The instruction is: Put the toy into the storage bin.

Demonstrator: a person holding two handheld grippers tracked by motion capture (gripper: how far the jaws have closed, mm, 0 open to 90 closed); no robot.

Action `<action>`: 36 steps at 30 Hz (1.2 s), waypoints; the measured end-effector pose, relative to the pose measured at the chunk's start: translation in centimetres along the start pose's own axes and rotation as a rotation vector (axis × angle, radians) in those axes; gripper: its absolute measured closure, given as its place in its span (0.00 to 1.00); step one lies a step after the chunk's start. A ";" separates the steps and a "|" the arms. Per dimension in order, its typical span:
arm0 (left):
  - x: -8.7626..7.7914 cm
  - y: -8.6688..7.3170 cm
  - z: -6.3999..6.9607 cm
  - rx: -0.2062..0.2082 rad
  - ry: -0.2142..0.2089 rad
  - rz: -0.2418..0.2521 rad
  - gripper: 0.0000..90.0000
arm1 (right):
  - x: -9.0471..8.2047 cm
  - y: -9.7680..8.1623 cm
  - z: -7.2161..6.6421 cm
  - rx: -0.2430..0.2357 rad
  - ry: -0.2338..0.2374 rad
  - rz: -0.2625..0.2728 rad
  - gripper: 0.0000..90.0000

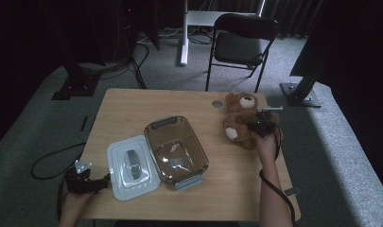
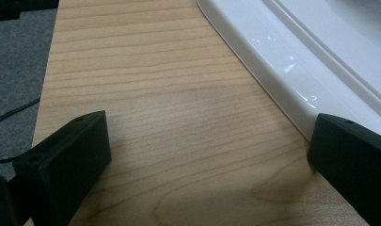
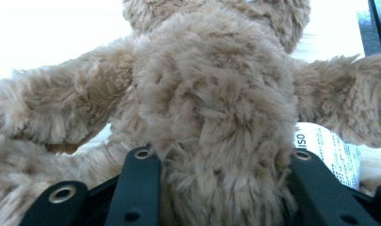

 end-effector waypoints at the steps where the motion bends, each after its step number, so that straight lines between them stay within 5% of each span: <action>1: 0.0 0.0 0.0 0.000 0.000 0.000 0.01 | -0.3 -0.1 0.0 0.009 0.011 0.007 0.71; 19: 0.0 0.0 0.0 0.000 0.000 0.000 0.01 | -8.1 0.0 -2.5 -0.041 0.023 0.141 0.71; 28: 0.0 0.0 0.0 -0.001 0.000 0.002 0.01 | -12.1 0.3 -6.2 -0.100 0.099 0.231 0.71; 36: 0.0 0.1 0.0 0.000 -0.001 0.002 0.01 | -16.4 0.2 -10.8 -0.206 0.157 0.304 0.71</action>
Point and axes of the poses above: each handheld gripper's, and its own axes: x roughly forward along the jaws, y roughly out of its top, z roughly to its right, the point moved 9 cm from there along x, roughly forward along the jaws, and after that the axes turned 11 degrees about -z, right-handed, at the moved point
